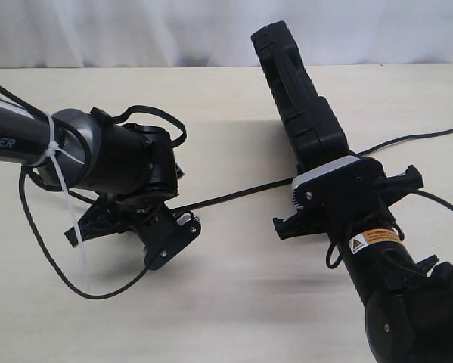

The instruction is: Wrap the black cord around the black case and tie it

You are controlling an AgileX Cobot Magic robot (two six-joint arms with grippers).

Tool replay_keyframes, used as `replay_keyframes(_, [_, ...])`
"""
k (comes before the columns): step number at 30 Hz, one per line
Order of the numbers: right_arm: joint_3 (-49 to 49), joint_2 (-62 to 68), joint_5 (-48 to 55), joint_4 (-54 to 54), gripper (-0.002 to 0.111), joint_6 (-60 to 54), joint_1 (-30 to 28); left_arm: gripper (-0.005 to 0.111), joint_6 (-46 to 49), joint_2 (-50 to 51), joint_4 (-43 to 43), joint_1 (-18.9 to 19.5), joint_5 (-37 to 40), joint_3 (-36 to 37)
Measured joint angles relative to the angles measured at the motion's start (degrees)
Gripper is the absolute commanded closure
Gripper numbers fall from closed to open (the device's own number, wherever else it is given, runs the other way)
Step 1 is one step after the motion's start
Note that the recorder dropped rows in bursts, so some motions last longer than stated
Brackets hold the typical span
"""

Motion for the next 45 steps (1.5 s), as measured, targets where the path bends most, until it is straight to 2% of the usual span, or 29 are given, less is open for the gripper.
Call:
replay_keyframes(17, [0.00,0.00,0.04,-0.08,0.104,0.00,0.00,0.106,0.00,0.00,-1.48,0.03,-0.49,0.00])
replay_keyframes(20, [0.00,0.00,0.04,-0.08,0.104,-0.05,0.00,0.097,0.00,0.00,-3.00,0.13,-2.12,0.04])
replay_keyframes(24, [0.00,0.00,0.04,-0.08,0.104,-0.05,0.00,0.069,-2.23,0.00,-4.02,0.13,-5.01,0.04])
replay_keyframes(27, [0.00,0.00,0.04,-0.08,0.104,-0.14,0.00,0.056,-8.58,0.00,-4.14,0.13,-8.55,0.04])
replay_keyframes(30, [0.00,0.00,0.14,-0.08,0.104,-0.14,0.00,0.056,-13.86,0.00,-4.14,0.13,-10.86,0.04])
replay_keyframes(35, [0.00,0.00,0.26,-0.08,0.104,-0.14,0.00,0.056,-20.69,0.00,-3.15,0.13,-9.96,0.04])
replay_keyframes(40, [0.00,-0.10,0.51,-0.08,0.104,-0.14,0.00,0.056,-40.43,0.00,5.37,-0.08,3.38,-5.13])
replay_keyframes(45, [0.00,-0.10,0.51,-0.08,0.104,-0.14,0.00,0.056,-68.62,0.08,8.33,-0.08,12.17,-14.73])
